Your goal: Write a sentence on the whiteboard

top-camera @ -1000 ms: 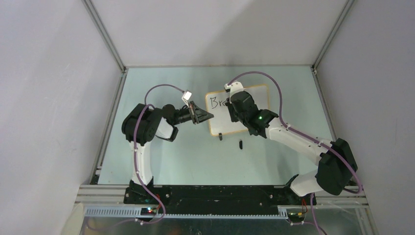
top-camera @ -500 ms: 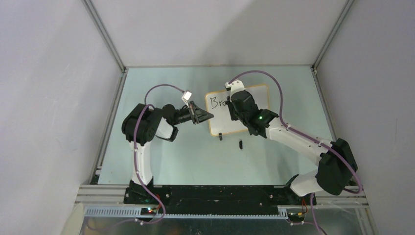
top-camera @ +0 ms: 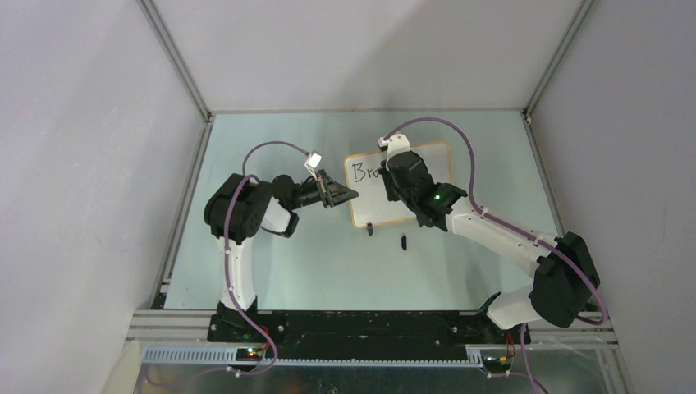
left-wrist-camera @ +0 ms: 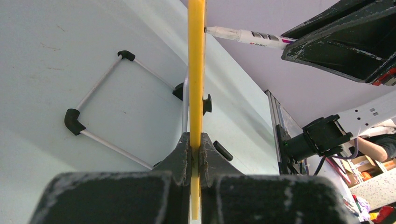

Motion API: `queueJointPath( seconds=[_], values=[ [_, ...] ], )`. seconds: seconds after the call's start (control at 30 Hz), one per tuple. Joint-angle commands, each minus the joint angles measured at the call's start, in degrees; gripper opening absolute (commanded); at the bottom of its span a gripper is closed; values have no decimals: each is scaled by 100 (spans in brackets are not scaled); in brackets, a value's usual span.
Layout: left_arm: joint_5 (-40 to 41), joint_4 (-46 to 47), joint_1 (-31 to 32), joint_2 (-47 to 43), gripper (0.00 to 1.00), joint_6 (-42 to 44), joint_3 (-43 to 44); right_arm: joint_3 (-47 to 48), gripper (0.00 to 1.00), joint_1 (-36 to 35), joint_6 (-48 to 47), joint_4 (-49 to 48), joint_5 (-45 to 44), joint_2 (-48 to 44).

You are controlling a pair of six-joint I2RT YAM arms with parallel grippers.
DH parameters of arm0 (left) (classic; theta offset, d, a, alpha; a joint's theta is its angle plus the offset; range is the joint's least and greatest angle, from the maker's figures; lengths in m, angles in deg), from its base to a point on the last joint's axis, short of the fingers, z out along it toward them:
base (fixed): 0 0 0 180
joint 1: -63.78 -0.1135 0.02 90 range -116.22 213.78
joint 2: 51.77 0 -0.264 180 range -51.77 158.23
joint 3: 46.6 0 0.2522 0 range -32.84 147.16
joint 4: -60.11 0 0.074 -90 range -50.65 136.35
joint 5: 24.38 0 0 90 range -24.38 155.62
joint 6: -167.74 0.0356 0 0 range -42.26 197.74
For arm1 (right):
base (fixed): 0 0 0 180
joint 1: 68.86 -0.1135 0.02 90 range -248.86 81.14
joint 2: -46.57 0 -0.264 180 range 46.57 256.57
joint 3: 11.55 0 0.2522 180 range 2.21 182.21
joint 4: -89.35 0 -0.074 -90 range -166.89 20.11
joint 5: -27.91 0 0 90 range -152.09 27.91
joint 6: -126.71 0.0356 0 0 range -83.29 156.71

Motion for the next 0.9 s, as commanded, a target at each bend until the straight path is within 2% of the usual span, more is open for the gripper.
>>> queueJointPath(
  seconds=[0.0,0.23,0.87],
  values=[
    [-261,253,80,-176,0,127,-46,161,0,83,49,113,-78,-18],
    [-259,253,79,-171,0,127,-48,142,0,61,126,385,-57,-62],
    [-219,255,103,-301,0,253,-177,31,0,65,129,319,-92,-123]
  ],
)
